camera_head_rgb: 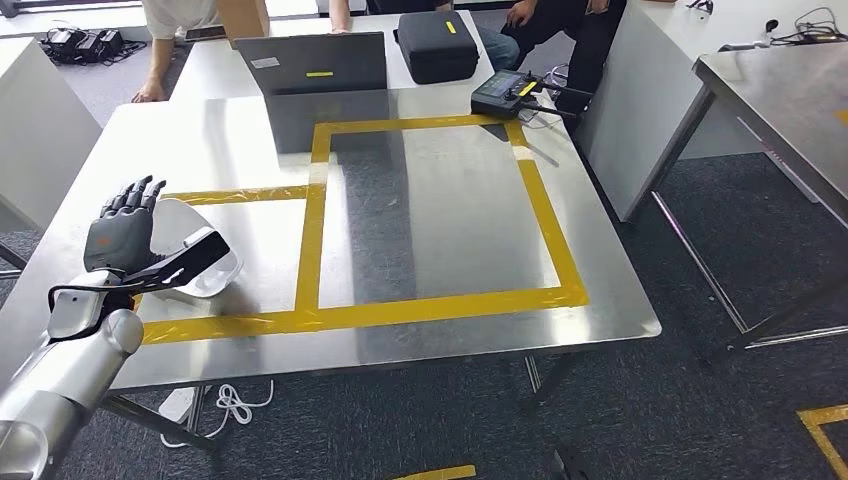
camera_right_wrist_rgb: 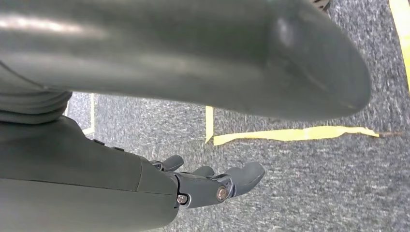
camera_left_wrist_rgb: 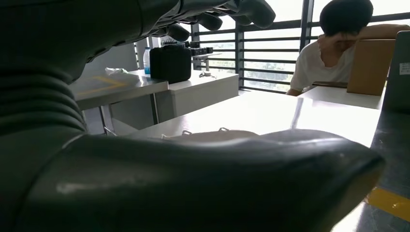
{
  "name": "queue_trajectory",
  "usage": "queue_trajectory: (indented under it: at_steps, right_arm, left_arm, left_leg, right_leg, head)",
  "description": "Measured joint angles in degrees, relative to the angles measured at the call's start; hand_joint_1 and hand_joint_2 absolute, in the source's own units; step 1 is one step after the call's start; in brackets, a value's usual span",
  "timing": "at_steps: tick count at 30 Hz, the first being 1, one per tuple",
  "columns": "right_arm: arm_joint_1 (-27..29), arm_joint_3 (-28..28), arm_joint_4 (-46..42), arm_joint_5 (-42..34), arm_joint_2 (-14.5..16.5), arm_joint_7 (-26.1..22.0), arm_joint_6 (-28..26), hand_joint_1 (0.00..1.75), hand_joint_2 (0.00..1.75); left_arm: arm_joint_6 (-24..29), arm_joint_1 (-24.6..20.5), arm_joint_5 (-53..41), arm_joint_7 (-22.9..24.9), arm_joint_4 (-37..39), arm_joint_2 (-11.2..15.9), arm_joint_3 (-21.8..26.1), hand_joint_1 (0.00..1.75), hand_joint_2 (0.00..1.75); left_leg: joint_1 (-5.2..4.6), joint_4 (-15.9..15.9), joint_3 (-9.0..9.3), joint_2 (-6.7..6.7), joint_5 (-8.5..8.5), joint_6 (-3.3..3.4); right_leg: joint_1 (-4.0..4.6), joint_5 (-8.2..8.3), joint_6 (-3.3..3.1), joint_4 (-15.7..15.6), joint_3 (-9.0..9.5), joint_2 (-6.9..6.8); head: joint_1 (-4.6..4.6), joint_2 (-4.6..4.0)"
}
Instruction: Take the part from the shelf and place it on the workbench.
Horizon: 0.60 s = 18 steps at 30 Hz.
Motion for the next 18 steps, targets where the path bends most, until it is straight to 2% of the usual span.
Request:
queue_trajectory:
  at_steps: [1,4,5,6,7,9,10,11,12,13,15,16,18]
  right_arm:
    - [0.01,-0.01,0.00,0.01,0.10,0.01,-0.02,0.00,0.00]
    - [0.00,-0.02,0.00,0.07,0.18,0.07,-0.08,0.00,0.00]
    - [-0.03,-0.02,0.00,0.14,0.19,0.15,-0.11,0.00,0.00]
    - [-0.01,-0.02,0.00,0.22,0.20,0.27,-0.15,0.00,0.00]
    - [0.01,-0.03,0.00,0.28,0.20,0.41,-0.18,0.00,0.00]
    - [0.06,-0.04,0.00,0.36,0.20,0.78,-0.21,0.00,0.00]
    - [0.07,-0.04,0.00,0.39,0.20,0.93,-0.21,0.00,0.00]
    - [0.07,-0.04,0.00,0.43,0.21,1.07,-0.21,0.00,0.00]
    - [0.07,-0.04,0.00,0.46,0.22,1.16,-0.21,0.00,0.00]
    - [0.06,-0.04,0.00,0.49,0.23,1.22,-0.21,0.00,0.00]
    - [0.06,-0.04,0.00,0.51,0.37,1.31,-0.21,0.00,0.00]
    - [0.05,-0.04,0.00,0.51,0.44,1.33,-0.22,0.00,0.00]
    - [0.05,-0.06,0.00,0.58,0.57,1.30,-0.19,0.00,0.00]
  left_arm:
    - [0.14,-0.04,-0.03,0.11,-0.02,0.01,0.00,0.00,0.00]
    - [0.62,-0.03,-0.03,0.29,-0.03,0.13,0.00,0.00,0.00]
    - [0.72,0.02,0.02,0.33,-0.01,0.24,0.00,0.00,0.00]
    - [0.78,0.05,0.07,0.37,0.02,0.40,0.00,0.00,0.00]
    - [0.86,0.06,0.12,0.36,0.03,0.54,0.00,0.00,0.00]
    - [1.25,0.21,0.13,0.37,0.03,0.88,0.00,0.00,0.00]
    - [1.53,0.38,0.13,0.37,0.04,1.10,0.00,0.00,0.00]
    - [1.82,0.57,0.13,0.43,0.04,1.35,0.00,0.00,0.00]
    - [2.15,0.70,0.13,0.49,0.02,1.65,0.00,0.00,0.00]
    - [2.51,0.72,0.13,0.54,-0.05,2.05,0.00,0.00,0.00]
    - [3.38,0.54,0.12,0.54,-0.39,2.95,0.00,0.00,0.00]
    - [3.98,0.43,0.12,0.52,-0.60,3.49,0.00,0.00,0.00]
    - [5.65,0.31,0.19,0.55,-0.91,4.73,0.00,0.00,0.00]
  left_leg:
    - [-0.12,0.50,-0.32,-0.11,0.03,-0.46]
    - [-0.22,0.93,-0.91,-0.34,0.39,-1.53]
    - [-0.13,1.43,-1.28,-0.30,-0.30,-1.84]
    - [-0.06,2.93,-1.95,-0.24,-1.86,-2.06]
    - [-0.05,5.59,-2.88,-0.18,-4.21,-2.20]
    - [-0.08,13.15,-4.99,-0.15,-9.15,-2.27]
    - [-0.10,15.99,-5.43,-0.14,-10.48,-2.18]
    - [-0.15,17.01,-4.92,-0.14,-10.78,-1.95]
    - [-0.25,15.69,-3.29,-0.15,-10.13,-1.60]
    - [-0.43,12.31,-0.60,-0.16,-9.02,-1.11]
    - [-1.01,4.56,4.75,-0.09,-7.93,-0.23]
    - [-1.32,2.17,6.27,-0.06,-7.61,-0.03]
    - [-1.71,1.02,6.64,0.04,-6.98,0.02]
  right_leg:
    - [-0.06,0.07,-0.34,-0.61,0.17,0.13]
    - [-0.09,0.21,-2.31,0.09,-1.00,0.25]
    - [-0.05,0.63,-2.87,0.16,-1.39,0.21]
    - [-0.03,1.12,-3.36,0.12,-1.84,0.15]
    - [0.06,1.62,-3.70,0.10,-2.36,0.09]
    - [0.37,2.57,-4.03,0.10,-3.54,0.07]
    - [0.56,3.02,-4.12,0.10,-4.14,0.05]
    - [0.76,3.46,-4.18,0.11,-4.72,0.04]
    - [0.95,3.87,-4.20,0.11,-5.22,0.05]
    - [1.10,4.26,-4.18,0.11,-5.65,0.05]
    - [1.26,5.01,-3.90,-0.03,-6.14,0.07]
    - [1.23,5.41,-3.62,-0.19,-6.19,0.07]
    - [1.10,6.27,-2.89,-0.75,-6.12,0.06]
  head:
    - [0.05,0.00]
    - [-0.33,0.00]
    - [-0.54,0.00]
    - [-0.78,0.00]
    - [-0.99,-0.01]
    - [-1.28,-0.01]
    - [-1.31,-0.01]
    - [-1.33,0.00]
    - [-1.35,0.00]
    - [-1.35,0.00]
    - [-1.31,0.00]
    - [-1.31,0.00]
    - [-1.32,0.00]
